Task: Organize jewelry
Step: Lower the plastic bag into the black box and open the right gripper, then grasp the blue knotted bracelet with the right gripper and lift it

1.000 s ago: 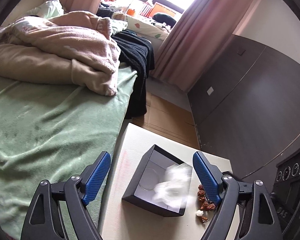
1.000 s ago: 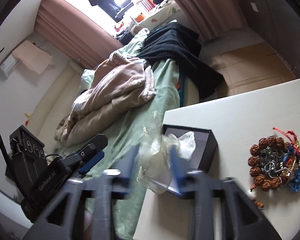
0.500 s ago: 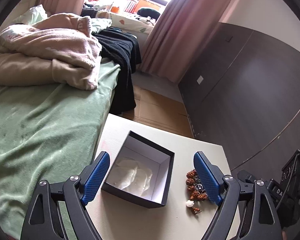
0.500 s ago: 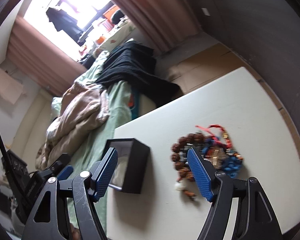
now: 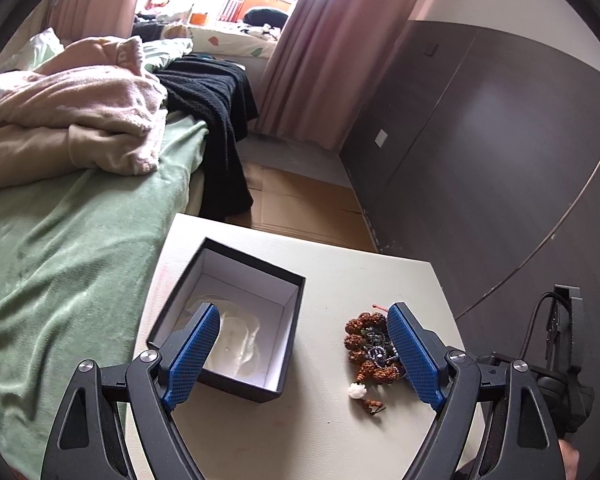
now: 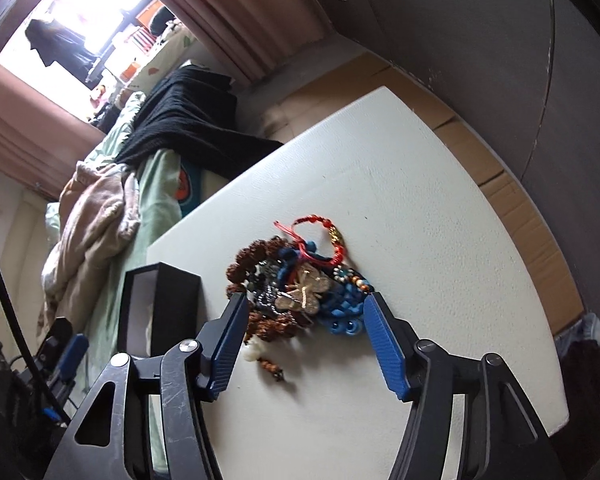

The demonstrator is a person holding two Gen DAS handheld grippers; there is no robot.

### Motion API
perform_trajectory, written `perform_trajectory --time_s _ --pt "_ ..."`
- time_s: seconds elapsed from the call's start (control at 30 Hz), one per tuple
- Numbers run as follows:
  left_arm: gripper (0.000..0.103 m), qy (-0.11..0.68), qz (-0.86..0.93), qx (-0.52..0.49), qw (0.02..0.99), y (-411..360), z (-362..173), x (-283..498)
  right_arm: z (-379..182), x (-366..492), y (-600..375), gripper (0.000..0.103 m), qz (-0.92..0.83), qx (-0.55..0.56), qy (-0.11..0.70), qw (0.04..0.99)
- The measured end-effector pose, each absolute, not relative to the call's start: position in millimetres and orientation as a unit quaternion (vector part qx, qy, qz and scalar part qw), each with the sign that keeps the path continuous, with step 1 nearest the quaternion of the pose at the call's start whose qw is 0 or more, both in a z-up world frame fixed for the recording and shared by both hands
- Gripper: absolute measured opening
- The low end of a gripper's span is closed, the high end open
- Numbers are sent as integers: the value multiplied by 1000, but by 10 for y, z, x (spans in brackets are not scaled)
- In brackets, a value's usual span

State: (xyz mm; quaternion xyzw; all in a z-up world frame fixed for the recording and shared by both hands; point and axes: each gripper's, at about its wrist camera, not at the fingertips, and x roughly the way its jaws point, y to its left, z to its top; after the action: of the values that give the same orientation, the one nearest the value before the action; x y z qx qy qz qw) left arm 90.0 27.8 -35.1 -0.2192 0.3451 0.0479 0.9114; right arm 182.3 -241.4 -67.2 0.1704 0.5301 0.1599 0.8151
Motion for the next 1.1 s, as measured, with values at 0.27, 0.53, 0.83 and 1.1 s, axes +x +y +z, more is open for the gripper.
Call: perform_trajectory --time_s 0.27,0.53,0.83,1.1 --pt "86 346 38 -209 914 140 -386 998 -901 1922 -2521 42 132 191 563 793" --pt "86 350 34 -213 912 113 -429 1084 -1035 2007 -2472 34 121 188 579 784" --pt "86 355 26 -210 911 52 -468 1183 -1055 2059 -2442 14 118 189 578 785" --pt "86 361 22 -204 910 -26 -508 1237 -706 1951 -2383 14 206 220 540 786"
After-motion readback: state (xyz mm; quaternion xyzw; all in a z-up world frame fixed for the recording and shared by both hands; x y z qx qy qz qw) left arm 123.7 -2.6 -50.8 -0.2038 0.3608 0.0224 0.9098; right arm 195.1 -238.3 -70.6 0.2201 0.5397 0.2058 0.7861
